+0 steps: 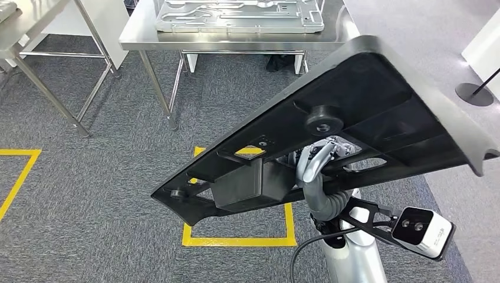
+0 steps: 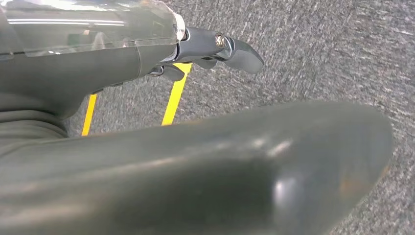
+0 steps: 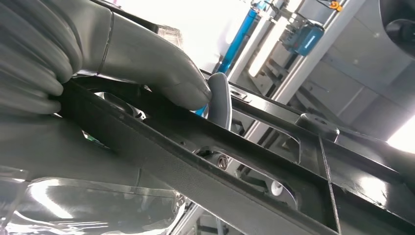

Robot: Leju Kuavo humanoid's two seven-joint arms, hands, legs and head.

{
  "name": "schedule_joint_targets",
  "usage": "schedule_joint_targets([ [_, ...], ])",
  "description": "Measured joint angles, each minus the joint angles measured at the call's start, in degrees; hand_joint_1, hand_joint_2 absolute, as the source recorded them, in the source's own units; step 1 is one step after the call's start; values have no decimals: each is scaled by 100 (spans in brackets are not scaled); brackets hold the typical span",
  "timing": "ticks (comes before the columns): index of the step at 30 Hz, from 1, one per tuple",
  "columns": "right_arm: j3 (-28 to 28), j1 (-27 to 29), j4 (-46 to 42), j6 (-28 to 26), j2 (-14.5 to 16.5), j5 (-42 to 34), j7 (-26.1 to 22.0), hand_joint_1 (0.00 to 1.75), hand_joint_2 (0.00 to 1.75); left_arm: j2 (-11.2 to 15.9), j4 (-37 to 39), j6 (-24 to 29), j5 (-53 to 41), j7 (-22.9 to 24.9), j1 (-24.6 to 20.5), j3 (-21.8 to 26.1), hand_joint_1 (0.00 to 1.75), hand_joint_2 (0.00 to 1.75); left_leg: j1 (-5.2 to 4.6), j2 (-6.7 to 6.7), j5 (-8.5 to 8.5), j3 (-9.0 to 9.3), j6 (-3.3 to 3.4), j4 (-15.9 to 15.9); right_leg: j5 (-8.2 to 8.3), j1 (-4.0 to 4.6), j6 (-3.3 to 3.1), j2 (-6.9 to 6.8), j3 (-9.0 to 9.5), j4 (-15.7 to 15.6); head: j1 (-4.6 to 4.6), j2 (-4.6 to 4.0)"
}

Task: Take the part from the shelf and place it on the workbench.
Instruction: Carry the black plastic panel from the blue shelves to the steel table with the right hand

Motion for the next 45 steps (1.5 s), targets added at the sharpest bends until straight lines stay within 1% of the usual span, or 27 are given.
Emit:
schedule_joint_targets([
  [2, -1, 2, -8, 4, 3, -5, 1, 171, 175, 8, 0, -7, -1, -8, 3, 0, 0, 0, 14, -31, -274, -231, -33, 528, -5, -17, -62, 9, 61, -43, -1, 0],
  [4, -1, 20, -9, 16, 5, -9, 1, 171, 175, 10, 0, -15, -2, -24, 13, 0, 0, 0, 18, -44, -594, -644, -58, 1314, -32, -6, -94, 24, 85, -36, -1, 0],
  [5, -1, 31, -8, 22, 5, -9, 2, 171, 175, 13, 0, -16, -2, -32, 19, 0, 0, 0, 19, -44, -639, -799, -68, 1563, -49, 0, -97, 37, 98, -30, -1, 0],
  [6, -1, 38, -8, 28, 5, -7, 2, 171, 175, 13, 0, -18, -2, -38, 23, 0, 0, 0, 20, -44, -567, -856, -71, 1600, -71, 1, -92, 53, 116, -20, -1, 0],
  [7, -1, 42, -8, 31, 5, -5, 1, 171, 175, 13, 0, -20, -3, -41, 26, 0, 0, 0, 22, -44, -381, -795, -68, 1402, -99, 0, -80, 69, 144, -9, -1, 0],
  [8, -1, 42, -8, 31, 5, -2, 1, 171, 175, 17, 0, -22, -5, -43, 28, 0, 0, 0, 25, -45, -125, -634, -59, 1013, -134, -2, -65, 82, 183, 3, -1, 0],
  [10, -2, 39, -9, 30, 7, 4, 1, 171, 175, 25, 0, -29, -13, -45, 24, 0, 0, 0, 16, -58, 180, -288, -10, 268, -204, 10, -16, 102, 240, 29, 0, 0],
  [12, -5, 37, -9, 30, 9, 9, 1, 171, 175, 30, 0, -34, -18, -46, 19, 0, 0, 0, -4, -72, 182, -166, 60, -1, -234, 28, 49, 112, 248, 47, 1, 0],
  [15, -16, 35, -13, 30, 9, 15, 1, 171, 175, 30, 0, -36, -20, -47, 23, 0, 0, 0, 3, -73, 164, -119, 170, -54, -272, 21, 143, 104, 228, 138, 0, 0],
  [17, -27, 28, -19, 30, 9, 15, 0, 171, 175, 29, 0, -37, -23, -47, 17, 0, 0, 0, 18, -69, 146, -59, 231, -78, -470, 0, 205, 83, 9, 561, 0, 0],
  [19, -41, 36, -23, 30, 8, 15, 0, 171, 175, 31, 0, -38, -28, -47, 13, 0, 0, 0, 12, -65, 106, -26, 261, -78, -757, -18, 247, 71, -445, 1318, 1, 0],
  [20, -47, 44, -23, 30, 7, 15, 0, 171, 175, 31, 0, -38, -32, -47, 14, 0, 0, 0, 10, -63, 83, -5, 264, -78, -828, -23, 255, 67, -655, 1615, 1, 0],
  [21, -51, 50, -23, 30, 5, 16, 1, 171, 175, 32, 0, -39, -36, -47, 17, 0, 0, 0, 8, -64, 56, 24, 261, -77, -794, -24, 254, 62, -779, 1729, 2, 0],
  [22, -54, 52, -24, 30, 5, 16, 1, 171, 175, 32, 0, -42, -42, -47, 18, 0, 0, 0, 6, -67, 25, 68, 254, -77, -636, -23, 240, 56, -785, 1611, 2, 0],
  [24, -55, 46, -25, 29, 5, 16, 1, 171, 175, 29, 0, -49, -54, -47, 19, 0, 0, 0, 3, -71, -48, 168, 231, -82, -124, -5, 176, 37, -526, 863, 2, 0],
  [26, -58, 34, -26, 25, 5, 15, 1, 171, 175, 15, 0, -54, -61, -46, 13, 0, 0, 0, -4, -68, -106, 225, 185, -95, 89, 46, 84, 2, -302, 248, 2, 0],
  [28, -65, 29, -29, 22, 4, 14, 1, 171, 175, 6, 0, -55, -64, -43, 12, 0, 0, 0, -12, -52, -113, 264, 114, -91, 61, 83, 9, -8, -258, 96, 2, 0],
  [31, -75, 22, -43, 22, 7, 8, 0, 171, 175, 13, 0, -54, -68, -39, -1, 0, 0, 0, -15, -43, -183, 248, 42, 101, 94, 38, -71, 10, -110, 11, 2, 0],
  [33, -78, 9, -49, 22, 9, -3, 0, 171, 175, 18, 0, -52, -70, -37, -10, 0, 0, 0, -4, -52, -400, -50, 11, 687, 68, 24, -111, 9, -17, -18, 0, 0],
  [35, -80, 13, -49, 27, 9, -34, 1, 171, 175, 25, 0, -49, -69, -35, 2, 0, 0, 0, 0, -55, -671, -502, -27, 1371, 21, 31, -132, 35, 31, -15, -1, 0],
  [36, -84, 17, -49, 37, 9, -65, 2, 171, 175, 30, 0, -48, -70, -34, 10, 0, 0, 0, 1, -55, -701, -654, -41, 1520, -9, 33, -129, 67, 57, -12, -1, 0],
  [37, -90, 20, -49, 57, 9, -106, 1, 171, 175, 31, 0, -48, -74, -34, 15, 0, 0, 0, 2, -58, -599, -704, -48, 1457, -39, 33, -119, 105, 90, -8, -1, 0],
  [38, -100, 22, -50, 86, 9, -152, 1, 171, 175, 33, 0, -49, -78, -34, 17, 0, 0, 0, 6, -70, -367, -646, -55, 1184, -72, 32, -106, 148, 132, -3, -1, 0],
  [39, -112, 22, -50, 116, 9, -193, 1, 171, 175, 36, 0, -51, -81, -34, 21, 0, 0, 0, 14, -121, -77, -521, -52, 779, -105, 31, -92, 184, 173, 1, -1, 0],
  [40, -127, 21, -50, 148, 9, -231, 1, 171, 175, 38, 0, -52, -84, -33, 25, -1, 0, 0, 21, -211, 107, -399, -37, 409, -129, 33, -77, 219, 202, 10, 0, 0],
  [42, -161, 24, -51, 202, 10, -285, 1, 171, 175, 44, 0, -54, -86, -31, 35, -1, 0, 0, 19, -357, 232, -259, 22, 5, -163, 29, -25, 311, 192, 31, 0, 0],
  [45, -213, 45, -59, 250, 11, -324, 1, 171, 175, 56, 0, -54, -86, -26, 36, 0, 0, 0, 21, -302, 254, -215, 125, -37, -202, 19, 74, 424, 162, 59, 1, 0],
])
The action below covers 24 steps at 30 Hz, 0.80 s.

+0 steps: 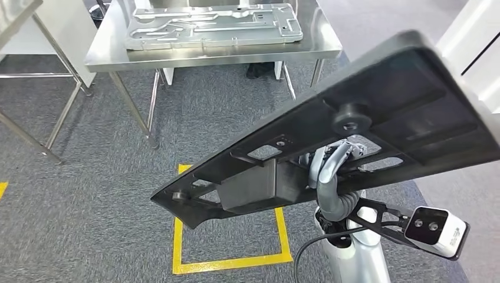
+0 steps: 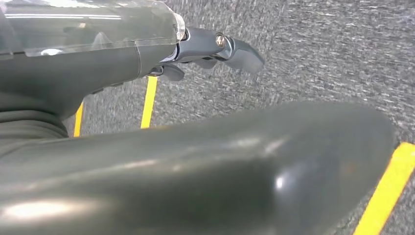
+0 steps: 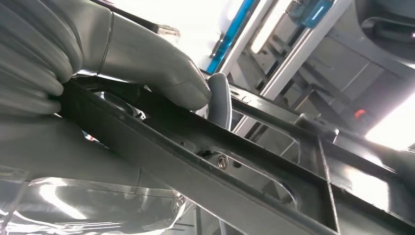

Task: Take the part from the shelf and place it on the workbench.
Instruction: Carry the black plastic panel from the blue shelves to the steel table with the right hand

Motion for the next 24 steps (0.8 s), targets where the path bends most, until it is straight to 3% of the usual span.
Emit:
schedule_joint_targets([
  [2, -39, -1, -9, 26, 1, 23, -1, 171, 175, -1, 0, 0, 1, 1, -24, 0, 0, 0, 28, 79, -4, 51, 63, -42, -157, 6, 58, -119, -131, 281, 1, 0],
  [5, -98, 21, -13, 57, 1, 124, -3, 171, 175, -2, 0, 0, 2, 1, -28, 0, 0, 0, 27, 169, -64, 112, 112, -55, -571, -34, 127, -335, -758, 1381, 1, 0],
  [6, -111, 36, -12, 60, 1, 153, -3, 171, 175, -2, 0, 0, 2, 0, -25, 0, 0, 0, 25, 187, -87, 133, 111, -53, -591, -55, 143, -355, -925, 1619, 1, 0],
  [7, -119, 44, -11, 58, 0, 175, -3, 171, 175, -2, 0, -2, 2, -1, -24, 0, 0, 0, 26, 198, -113, 162, 104, -52, -492, -73, 153, -368, -981, 1632, 1, 0],
  [9, -124, 47, -11, 55, 1, 198, -3, 171, 175, -3, 0, -9, -1, -4, -25, 0, 0, 0, 27, 204, -173, 248, 79, -51, -24, -93, 145, -399, -739, 995, 1, 0],
  [11, -127, 40, -11, 48, 2, 203, -3, 171, 175, -4, 0, -15, -10, -7, -30, 0, 0, 0, 13, 202, -234, 312, 28, -48, 286, -72, 113, -430, -416, 263, 1, 0],
  [12, -130, 37, -12, 42, 2, 203, -3, 171, 175, -4, 0, -16, -16, -7, -30, 0, 0, 0, 7, 202, -256, 323, -5, -49, 317, -54, 92, -435, -345, 92, 1, 0],
  [14, -136, 36, -13, 31, 2, 205, -3, 171, 175, -4, 0, -15, -25, -5, -33, 0, 0, 0, 5, 215, -285, 342, -80, -68, 278, -25, 37, -414, -331, 39, 0, 0],
  [17, -140, 28, -18, 23, 14, 212, -1, 171, 175, -3, 0, -15, -24, -3, -45, -1, 0, 0, 26, 231, -443, 312, -164, 126, 257, -57, -72, -399, -223, -45, -1, 0],
  [18, -141, 27, -19, 22, 21, 213, -1, 171, 175, -2, 0, -15, -24, -3, -46, -1, 0, 0, 31, 229, -585, 181, -179, 411, 244, -63, -104, -400, -179, -67, -1, 0],
  [20, -143, 31, -14, 19, 30, 214, 1, 171, 175, 2, 0, -14, -21, -1, -39, -1, 0, 0, 29, 228, -902, -264, -200, 1225, 200, -41, -149, -397, -133, -71, -1, 0],
  [21, -143, 38, -8, 15, 31, 215, 1, 171, 175, 4, 0, -13, -19, 1, -31, -1, 0, 0, 29, 228, -962, -460, -205, 1527, 178, -29, -158, -389, -112, -69, -1, 0],
  [22, -144, 44, -3, 12, 31, 215, 2, 171, 175, 4, 0, -13, -16, 2, -25, 0, 0, 0, 29, 228, -906, -563, -202, 1626, 154, -18, -161, -376, -86, -67, -1, 0],
  [23, -145, 48, 1, 10, 31, 216, 2, 171, 175, 4, 0, -14, -15, 3, -21, 0, 0, 0, 28, 228, -733, -545, -190, 1482, 128, -9, -157, -363, -51, -66, -1, 0],
  [24, -145, 48, 3, 9, 31, 216, 2, 171, 175, 4, 0, -14, -15, 2, -21, 0, 0, 0, 27, 227, -473, -418, -167, 1126, 96, 0, -149, -352, -4, -65, -1, 0],
])
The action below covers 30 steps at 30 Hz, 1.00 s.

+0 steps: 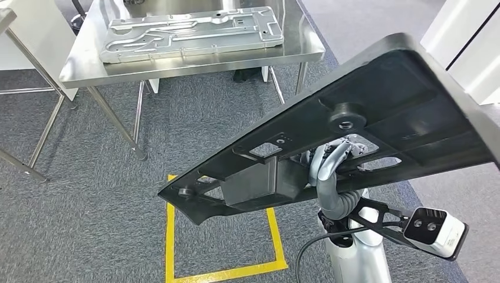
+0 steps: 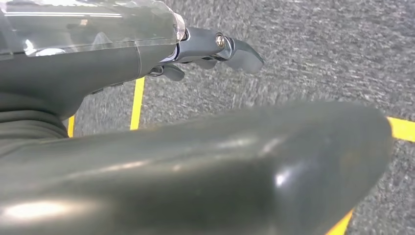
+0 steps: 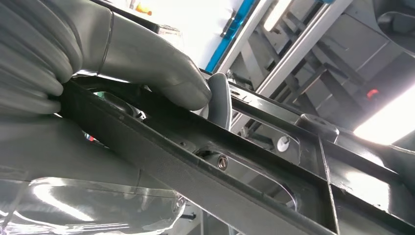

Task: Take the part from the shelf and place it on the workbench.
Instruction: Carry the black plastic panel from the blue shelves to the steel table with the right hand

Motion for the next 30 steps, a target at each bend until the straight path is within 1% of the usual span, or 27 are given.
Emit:
schedule_joint_targets([
  [1, -1, -1, 2, -2, 0, 1, -1, 171, 175, 4, 0, -1, 0, -1, -1, 0, 0, 0, -7, -4, 226, 173, 37, -413, -34, 7, 11, 5, 45, 0, 1, 0],
  [2, -1, -3, 7, -4, 0, 4, -1, 171, 175, 8, 0, -3, 0, -2, -5, -1, 0, 0, -23, -7, 380, 332, 73, -783, -66, 18, 31, 12, 76, 7, 1, 0],
  [3, -1, -5, 13, -9, 0, 9, -1, 171, 175, 12, 0, -5, 0, -4, -8, -1, 0, 0, -40, -11, 457, 438, 108, -1024, -88, 23, 57, 15, 91, 10, 1, 0],
  [5, -1, -6, 32, -18, 0, 19, -1, 171, 175, 15, 0, -13, 0, -8, -11, -1, 0, 0, -74, -14, 428, 484, 158, -1138, -112, 23, 117, 23, 90, 9, 1, 0],
  [7, -1, -13, 44, -21, 0, 21, 0, 171, 175, 9, 0, -26, 0, -13, -7, 0, 0, 0, -51, -13, 426, 515, 210, -1172, -158, 16, 187, 15, 91, 43, 1, 0],
  [8, 0, -23, 48, -21, 0, 21, 0, 171, 175, 5, 0, -33, 0, -16, -9, 0, 0, 0, -36, -12, 424, 540, 240, -1197, -230, 12, 223, 9, 37, 171, 1, 0],
  [9, 1, -30, 53, -22, 0, 21, -1, 171, 175, 1, 0, -38, 0, -19, -13, 0, 0, 0, -20, -9, 419, 567, 266, -1218, -346, 2, 258, 3, -85, 417, 2, 0],
  [10, 1, -33, 62, -27, -1, 22, -1, 171, 175, -2, 0, -40, -1, -22, -16, 0, 0, 0, -20, -7, 404, 584, 286, -1224, -493, -15, 286, -3, -281, 774, 2, 0],
  [11, 2, -27, 73, -35, -1, 27, -2, 171, 175, -2, 0, -42, -2, -26, -16, 0, 0, 0, -20, -3, 386, 596, 301, -1223, -638, -31, 310, -5, -525, 1186, 2, 0],
  [12, 2, -17, 86, -45, -2, 34, -2, 171, 175, -3, 0, -42, -2, -29, -14, 0, 0, 0, -20, -1, 367, 612, 303, -1223, -715, -49, 329, -9, -742, 1517, 2, 0],
  [13, 2, -8, 95, -64, -3, 49, -2, 171, 175, -5, 0, -42, -2, -33, -9, 0, 0, 0, -19, -2, 344, 636, 300, -1222, -688, -66, 343, -15, -878, 1676, 2, 0],
  [14, 4, -3, 101, -97, -4, 76, -2, 171, 175, -9, 0, -42, -2, -36, -5, 0, 0, 0, -16, -7, 317, 671, 290, -1221, -541, -83, 352, -23, -896, 1603, 2, 0],
  [15, 11, -5, 103, -139, -6, 111, -2, 171, 175, -15, 0, -41, -2, -39, -3, 0, 0, 0, -13, -19, 287, 716, 273, -1221, -306, -99, 353, -29, -795, 1304, 2, 0],
  [16, 21, -9, 103, -189, -8, 152, -1, 171, 175, -20, 0, -40, -2, -44, -2, 0, 0, 0, -10, -38, 254, 756, 247, -1220, -57, -113, 348, -15, -631, 885, 2, 0],
  [17, 34, -13, 102, -241, -11, 194, -1, 171, 175, -23, 0, -40, -2, -48, -8, 0, 0, 0, -16, -55, 220, 782, 212, -1214, 107, -115, 338, 20, -467, 501, 2, 0],
  [18, 49, -14, 101, -289, -14, 228, -1, 171, 175, -25, 0, -39, -2, -51, -15, 0, 0, 0, -19, -73, 193, 792, 177, -1214, 191, -111, 318, 52, -353, 238, 2, 0],
  [19, 64, -13, 100, -333, -18, 260, -1, 171, 175, -25, 0, -38, -2, -52, -20, 0, 0, 0, -22, -85, 172, 792, 141, -1217, 196, -101, 291, 82, -298, 111, 2, 0],
  [20, 81, -12, 99, -376, -23, 291, -1, 171, 175, -25, 0, -37, -2, -52, -23, 0, 0, 0, -22, -92, 159, 793, 106, -1224, 159, -85, 258, 90, -284, 95, 2, 0],
  [22, 129, -13, 97, -454, -32, 333, 0, 171, 175, -25, 0, -35, -2, -52, -19, 0, 0, 0, -6, -102, 124, 830, 41, -1222, 138, -83, 172, 61, -248, 69, 1, 0],
  [23, 156, -17, 96, -489, -37, 335, 0, 171, 175, -27, 0, -34, -2, -53, -19, 0, 0, 0, 2, -94, 63, 808, 16, -1127, 127, -89, 127, 40, -210, 44, 1, 0],
  [24, 183, -21, 96, -517, -39, 321, 0, 171, 175, -31, 0, -34, -4, -54, -20, -1, 0, 0, 6, -82, -53, 720, -3, -910, 113, -92, 84, 16, -167, 17, 1, 0],
  [25, 202, -23, 96, -534, -42, 291, 0, 171, 175, -34, 0, -34, -6, -54, -19, -1, 0, 0, 10, -67, -214, 546, -12, -560, 93, -87, 50, -5, -130, 4, 1, 0],
  [26, 214, -24, 96, -540, -45, 249, -1, 171, 175, -36, 0, -34, -10, -53, -16, -1, 0, 0, 9, -60, -389, 310, -21, -134, 68, -74, 25, -21, -104, 1, 1, 0],
  [27, 219, -21, 96, -533, -49, 204, -1, 171, 175, -35, 0, -34, -14, -52, -9, -1, 0, 0, 8, -59, -509, 79, -27, 249, 44, -58, 11, -29, -81, 2, 1, 0],
  [28, 220, -17, 96, -519, -55, 164, 0, 171, 175, -34, 0, -34, -16, -51, 0, 0, 0, 0, 7, -58, -527, -85, -27, 475, 20, -45, 5, -31, -55, 3, 0, 0],
  [29, 220, -14, 96, -501, -62, 135, 0, 171, 175, -34, 0, -34, -17, -50, 8, 0, 0, 0, 7, -58, -414, -138, -19, 466, -6, -35, 3, -30, -21, 4, 0, 0],
  [30, 220, -13, 96, -481, -68, 116, 0, 171, 175, -33, 0, -34, -17, -50, 12, 0, 0, 0, 6, -57, -185, -61, -2, 205, -38, -27, 7, -27, 25, 4, 0, 0],
])
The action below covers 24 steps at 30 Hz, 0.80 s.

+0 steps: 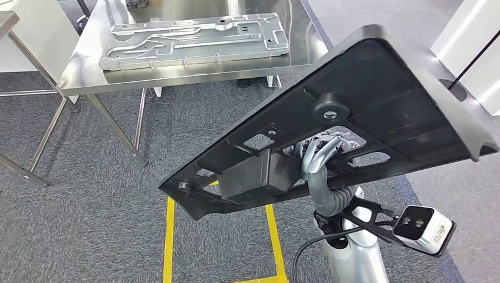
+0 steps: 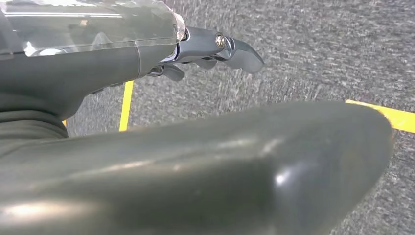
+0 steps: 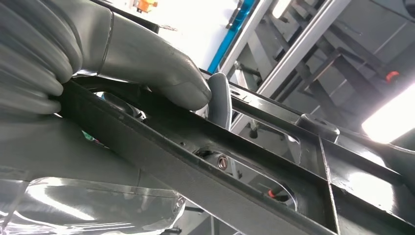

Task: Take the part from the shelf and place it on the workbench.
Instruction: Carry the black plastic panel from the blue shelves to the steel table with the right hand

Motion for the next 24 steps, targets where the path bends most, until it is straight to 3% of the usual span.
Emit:
schedule_joint_targets([
  [1, 0, 0, 0, 15, -4, -11, 0, 171, 175, 1, 0, 0, 0, 0, 2, 0, 0, 0, -3, 3, 275, 161, 27, -421, -36, 5, 9, 2, 51, 0, 1, 0],
  [3, 0, -3, -1, 32, -11, -21, -1, 171, 175, 6, 0, 0, 0, 0, -6, 0, 0, 0, -37, 8, 600, 465, 95, -1130, -99, 24, 52, 6, 120, 6, 1, 0],
  [5, 0, -4, -2, 34, -16, -19, -1, 171, 175, 9, 0, 0, 0, -1, -10, 0, 0, 0, -77, 7, 603, 545, 150, -1312, -128, 28, 110, 10, 130, 5, 2, 0],
  [8, 0, -10, -14, 40, -21, -6, 0, 171, 175, 5, 0, -1, 0, -3, -3, 0, 0, 0, -47, 2, 600, 597, 238, -1382, -208, 20, 209, 5, 130, 70, 2, 0],
  [10, 0, -17, -25, 41, -22, 0, -1, 171, 175, 0, 0, -2, 0, -7, -9, 0, 0, 0, -26, 5, 591, 653, 295, -1421, -453, 4, 259, 1, -109, 564, 2, 0],
  [12, 0, -7, -26, 40, -28, 1, -2, 171, 175, -1, 0, -2, 0, -10, -14, 0, 0, 0, -28, 6, 558, 678, 323, -1422, -736, -16, 290, 1, -575, 1356, 2, 0],
  [13, 0, 4, -25, 40, -33, 2, -2, 171, 175, -1, 0, -2, 0, -10, -11, 0, 0, 0, -29, 5, 538, 694, 324, -1422, -769, -29, 304, 0, -763, 1621, 2, 0],
  [14, 0, 11, -25, 40, -38, 3, -2, 171, 175, -2, 0, -2, 0, -10, -7, 0, 0, 0, -29, 0, 516, 719, 319, -1421, -679, -41, 312, -1, -851, 1673, 2, 0],
  [15, 0, 13, -24, 40, -42, 5, -2, 171, 175, -4, 0, -3, 0, -10, -4, 0, 0, 0, -29, -5, 490, 755, 308, -1420, -481, -52, 311, -2, -817, 1486, 2, 0],
  [17, 0, 11, -24, 40, -46, 10, -2, 171, 175, -11, 0, -8, 0, -11, -2, 0, 0, 0, -30, -17, 427, 843, 272, -1419, 1, -60, 286, -9, -504, 692, 2, 0],
  [18, 0, 9, -25, 40, -47, 14, -2, 171, 175, -14, 0, -11, 0, -11, -5, 0, 0, 0, -39, -20, 394, 872, 242, -1413, 144, -50, 263, -10, -362, 354, 2, 0],
  [20, -1, 9, -26, 39, -51, 20, -2, 171, 175, -15, 0, -15, 0, -15, -11, 0, 0, 0, -54, -21, 348, 892, 175, -1415, 183, -22, 207, -5, -253, 90, 2, 0],
  [23, -2, 16, -39, 40, -54, 33, -2, 171, 175, -14, 0, -17, 0, -20, -17, 0, 0, 0, -41, -8, 277, 920, 76, -1397, 163, -29, 99, 6, -205, 33, 2, 0],
  [24, -2, 17, -45, 43, -53, 38, -2, 171, 175, -17, 0, -21, 0, -20, -20, 0, 0, 0, -34, -2, 192, 873, 51, -1255, 158, -40, 64, 0, -167, 2, 1, 0],
])
